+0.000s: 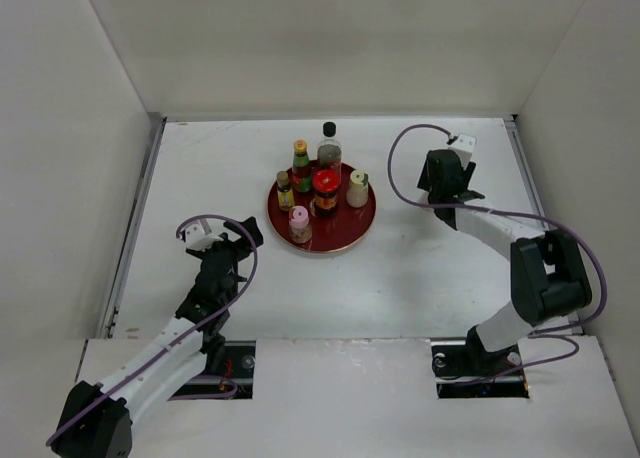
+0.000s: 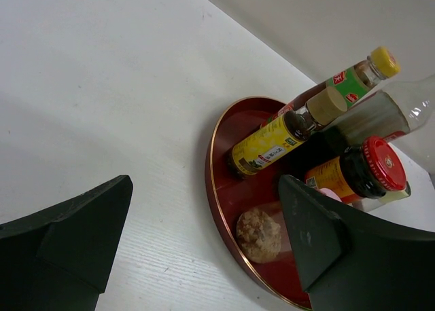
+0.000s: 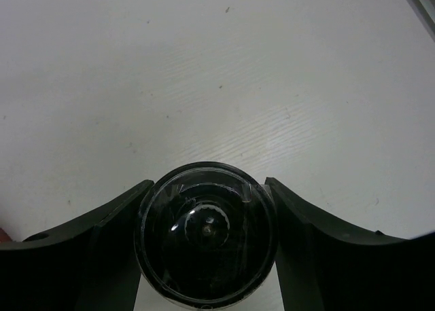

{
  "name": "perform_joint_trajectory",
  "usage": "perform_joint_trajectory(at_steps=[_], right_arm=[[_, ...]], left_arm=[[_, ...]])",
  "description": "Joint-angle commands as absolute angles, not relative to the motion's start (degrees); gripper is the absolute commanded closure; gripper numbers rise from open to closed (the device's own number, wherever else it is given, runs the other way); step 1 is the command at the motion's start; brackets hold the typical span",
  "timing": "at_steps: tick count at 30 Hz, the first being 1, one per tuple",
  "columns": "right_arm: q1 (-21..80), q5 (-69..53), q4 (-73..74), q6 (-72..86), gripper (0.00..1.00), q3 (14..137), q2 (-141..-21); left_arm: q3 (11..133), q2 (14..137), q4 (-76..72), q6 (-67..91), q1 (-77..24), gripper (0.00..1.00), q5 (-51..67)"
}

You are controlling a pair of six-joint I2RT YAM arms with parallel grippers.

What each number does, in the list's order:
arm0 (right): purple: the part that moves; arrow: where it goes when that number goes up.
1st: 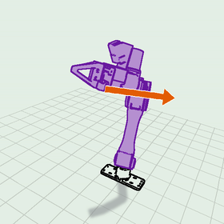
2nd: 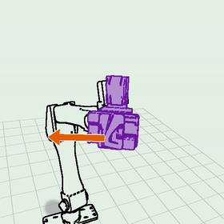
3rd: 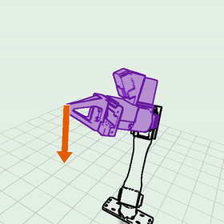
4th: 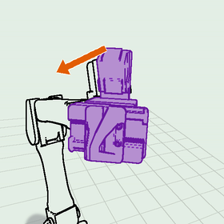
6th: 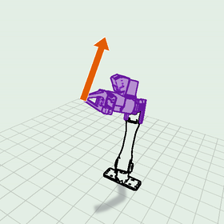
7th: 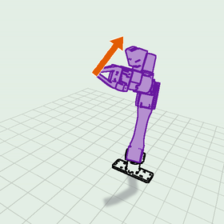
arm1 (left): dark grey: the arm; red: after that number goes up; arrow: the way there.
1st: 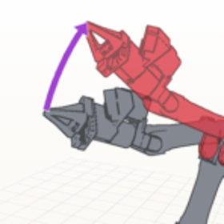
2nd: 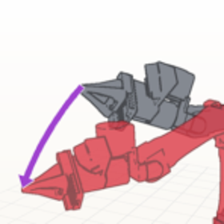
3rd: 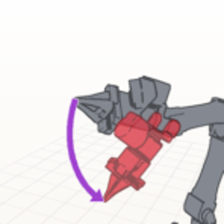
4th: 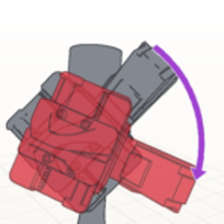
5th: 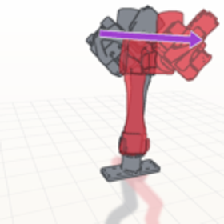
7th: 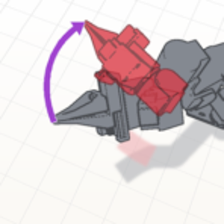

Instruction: Organize the condiment bottles

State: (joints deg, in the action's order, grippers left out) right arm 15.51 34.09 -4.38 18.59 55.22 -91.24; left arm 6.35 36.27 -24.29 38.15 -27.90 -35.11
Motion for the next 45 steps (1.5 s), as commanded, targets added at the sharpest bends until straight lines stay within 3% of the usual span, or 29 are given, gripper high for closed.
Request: perform_joint_trajectory(at_steps=[1, 8, 14, 29, 31, 33, 39, 45], right_arm=[[18.7, 37.5, -10.3, 17.5, 0.50, 53.4, -82.6], [33.6, 36.1, -5.6, 18.5, 0.50, 48.6, -73.8], [45.9, 35.4, -7.7, 20.0, 0.50, 53.3, -77.2], [51.9, 33.0, -18.0, 15.8, 0.47, 59.5, -95.3], [52.4, 33.0, -18.0, 15.3, 0.42, 59.3, -96.4], [53.0, 33.1, -18.0, 14.9, 0.30, 59.0, -96.3], [54.2, 34.4, -18.0, 13.4, 0.00, 56.5, -90.2], [54.6, 40.0, -18.8, 13.7, 0.00, 49.7, -79.1]], left_arm=[[6.2, 36.3, -27.4, 38.7, -27.8, 0.10, -34.7], [6.1, 35.8, -27.4, 38.7, -27.7, 0.10, -34.8], [6.1, 35.6, -27.4, 38.7, -27.7, 0.10, -35.3], [6.2, 37.0, -27.4, 38.6, -27.3, 0.09, -35.7], [6.5, 38.1, -27.4, 38.7, -27.3, 0.07, -35.7], [6.7, 38.8, -27.8, 38.7, -27.5, 0.00, -35.9], [6.2, 37.6, -27.5, 38.6, -28.1, 0.00, -38.8], [6.1, 38.0, -27.9, 38.8, -28.4, 0.00, -39.5]])
